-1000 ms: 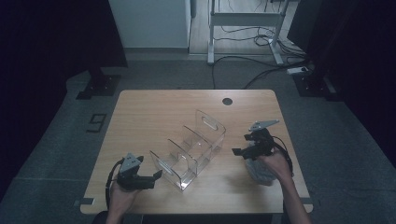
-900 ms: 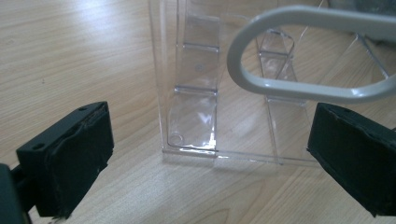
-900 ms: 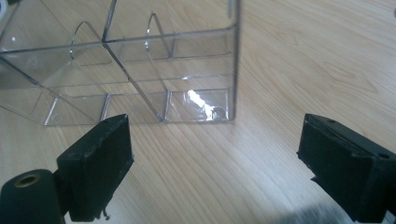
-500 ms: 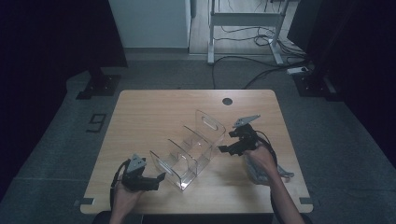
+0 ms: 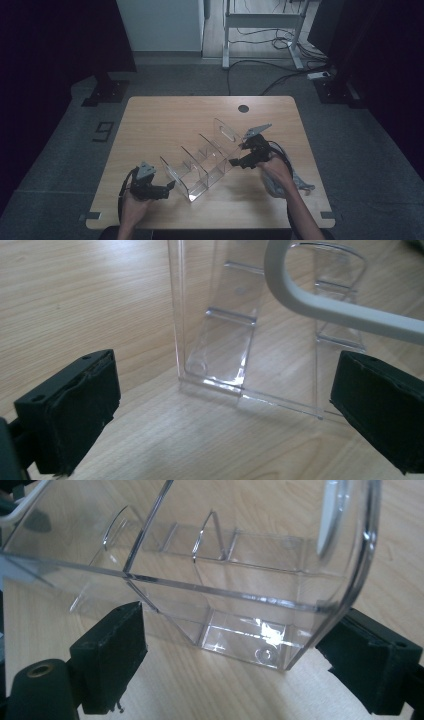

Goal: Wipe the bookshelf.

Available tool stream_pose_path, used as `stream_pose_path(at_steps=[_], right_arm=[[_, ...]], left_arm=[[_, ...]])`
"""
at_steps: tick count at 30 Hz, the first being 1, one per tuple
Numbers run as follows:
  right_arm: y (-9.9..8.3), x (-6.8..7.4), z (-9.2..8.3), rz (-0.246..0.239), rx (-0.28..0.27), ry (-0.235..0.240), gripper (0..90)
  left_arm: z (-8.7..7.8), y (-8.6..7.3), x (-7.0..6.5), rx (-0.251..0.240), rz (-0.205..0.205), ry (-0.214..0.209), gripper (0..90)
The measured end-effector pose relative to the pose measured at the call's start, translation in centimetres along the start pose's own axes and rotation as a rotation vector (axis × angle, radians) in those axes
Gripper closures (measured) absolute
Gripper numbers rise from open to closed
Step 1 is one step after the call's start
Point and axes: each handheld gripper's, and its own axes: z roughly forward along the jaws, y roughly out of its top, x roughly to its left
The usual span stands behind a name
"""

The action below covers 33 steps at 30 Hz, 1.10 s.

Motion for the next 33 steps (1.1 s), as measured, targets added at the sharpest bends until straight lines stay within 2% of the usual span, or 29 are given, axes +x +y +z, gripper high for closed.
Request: stream_pose_path(at_steps=[5,13,19,24,33], right_arm=[[-0.4,0.7,-0.2,0.001,0.016,0.001,12.6],[-1.5,1.5,-0.9,0.004,0.025,0.019,12.9],[-2.3,1.7,-1.3,0.013,0.023,0.033,13.3],[-2.3,1.8,-1.2,0.01,0.02,0.03,12.8],[-2.5,1.8,-1.2,0.011,0.033,0.029,12.9]], left_arm=[[0.2,0.1,0.8,0.002,-0.022,0.015,0.0],[0.7,0.6,1.6,0.006,-0.034,0.044,0.0],[1.0,0.9,1.8,0.024,-0.058,0.039,0.7],[-0.3,1.9,1.5,0.011,-0.033,0.054,0.1],[-4.0,4.4,1.1,-0.039,-0.031,0.075,1.2]])
